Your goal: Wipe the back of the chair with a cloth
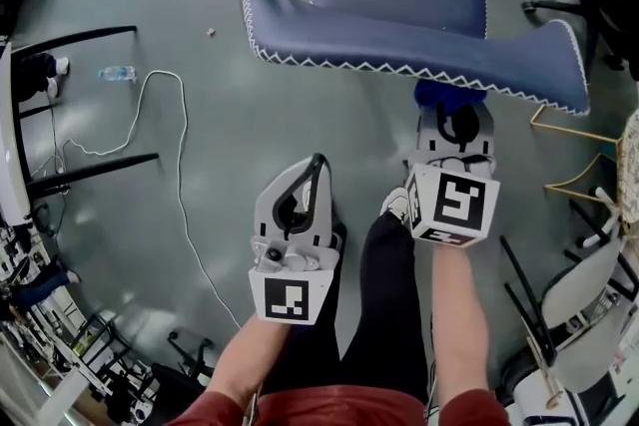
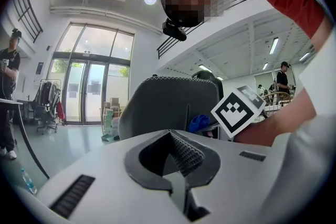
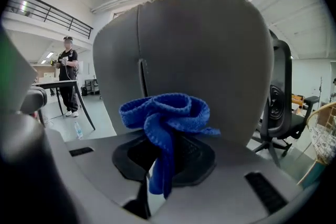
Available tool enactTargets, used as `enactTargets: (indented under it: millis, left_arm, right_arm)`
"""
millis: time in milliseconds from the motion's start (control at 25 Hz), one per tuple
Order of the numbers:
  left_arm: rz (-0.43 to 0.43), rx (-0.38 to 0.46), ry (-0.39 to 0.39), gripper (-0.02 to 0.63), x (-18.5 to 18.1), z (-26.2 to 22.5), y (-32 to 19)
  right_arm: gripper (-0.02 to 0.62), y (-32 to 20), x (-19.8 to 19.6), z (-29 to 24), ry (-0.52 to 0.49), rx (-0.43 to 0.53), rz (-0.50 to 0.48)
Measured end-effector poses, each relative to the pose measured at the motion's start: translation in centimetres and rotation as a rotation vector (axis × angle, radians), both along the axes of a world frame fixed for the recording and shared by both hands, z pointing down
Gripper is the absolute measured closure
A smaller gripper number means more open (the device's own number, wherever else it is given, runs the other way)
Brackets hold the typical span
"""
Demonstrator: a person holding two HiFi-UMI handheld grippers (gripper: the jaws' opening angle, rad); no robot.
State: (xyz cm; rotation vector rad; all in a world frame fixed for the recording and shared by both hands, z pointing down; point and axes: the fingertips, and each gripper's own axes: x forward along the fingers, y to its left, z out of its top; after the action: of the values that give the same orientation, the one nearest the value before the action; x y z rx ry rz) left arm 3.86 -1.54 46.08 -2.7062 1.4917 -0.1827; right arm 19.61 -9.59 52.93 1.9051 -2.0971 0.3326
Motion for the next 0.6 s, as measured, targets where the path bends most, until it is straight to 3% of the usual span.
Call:
enactTargets:
  millis: [320,600]
  left_arm:
    - [-0.016,-0.024,-0.016,0.593,1.8,3.3,0.6]
    - [-0.004,-0.047,-0.026,0.592,2.5,4.0,0.6]
  right_arm:
    - [0.535,-1.8,2.4,8.7,-0.084,-0.126,0.027]
    - [0.535,-4.6,3.4,15.2,-0.098,-0.250,0.052]
